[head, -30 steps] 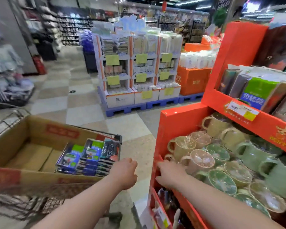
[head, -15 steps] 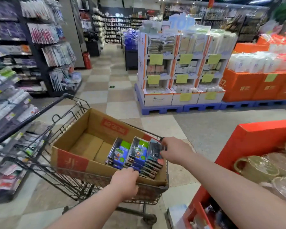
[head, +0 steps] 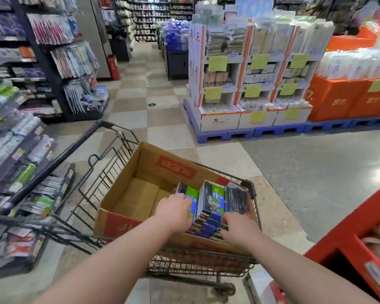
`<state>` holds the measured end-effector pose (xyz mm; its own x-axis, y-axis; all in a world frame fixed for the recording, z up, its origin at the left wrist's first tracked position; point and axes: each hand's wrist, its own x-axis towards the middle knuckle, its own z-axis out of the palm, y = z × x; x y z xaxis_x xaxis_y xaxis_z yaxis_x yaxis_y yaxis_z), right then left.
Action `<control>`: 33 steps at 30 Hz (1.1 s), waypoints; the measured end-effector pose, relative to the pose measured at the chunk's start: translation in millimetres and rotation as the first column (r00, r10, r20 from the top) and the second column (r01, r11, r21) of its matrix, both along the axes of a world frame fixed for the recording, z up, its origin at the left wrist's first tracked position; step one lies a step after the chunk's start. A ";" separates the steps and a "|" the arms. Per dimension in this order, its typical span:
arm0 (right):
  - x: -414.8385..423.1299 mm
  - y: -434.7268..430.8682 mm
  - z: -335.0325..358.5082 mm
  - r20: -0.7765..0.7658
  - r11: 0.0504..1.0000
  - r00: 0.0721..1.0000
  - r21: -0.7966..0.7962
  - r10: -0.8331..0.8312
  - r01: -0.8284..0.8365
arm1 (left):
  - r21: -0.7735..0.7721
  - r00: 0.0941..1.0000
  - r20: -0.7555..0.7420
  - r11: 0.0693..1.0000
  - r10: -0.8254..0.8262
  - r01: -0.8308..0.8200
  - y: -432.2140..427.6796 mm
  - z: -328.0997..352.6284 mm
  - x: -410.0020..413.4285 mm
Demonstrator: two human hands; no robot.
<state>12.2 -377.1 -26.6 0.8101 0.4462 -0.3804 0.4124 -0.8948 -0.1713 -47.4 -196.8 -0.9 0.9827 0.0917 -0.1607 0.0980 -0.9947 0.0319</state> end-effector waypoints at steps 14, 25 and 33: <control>98.6 46.8 -51.9 -0.160 0.999 0.987 -0.035 0.004 -0.009 | -0.037 1.000 0.004 0.999 0.006 -0.006 55.2 -4.2 132.9; 209.8 69.4 -126.0 -0.350 0.992 0.928 -0.045 -0.126 0.118 | -0.033 0.938 -0.334 0.993 0.092 -0.109 79.3 -102.0 206.2; 240.1 76.2 -183.5 -0.565 0.928 0.759 -0.031 -0.323 0.371 | -0.049 0.810 -0.543 0.954 0.223 -0.295 93.5 -163.5 218.3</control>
<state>252.3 -300.8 -210.2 0.5775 0.2237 -0.7852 -0.1107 -0.9314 -0.3467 171.0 -103.2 -164.5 0.6871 0.2744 -0.6728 0.3891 -0.9209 0.0218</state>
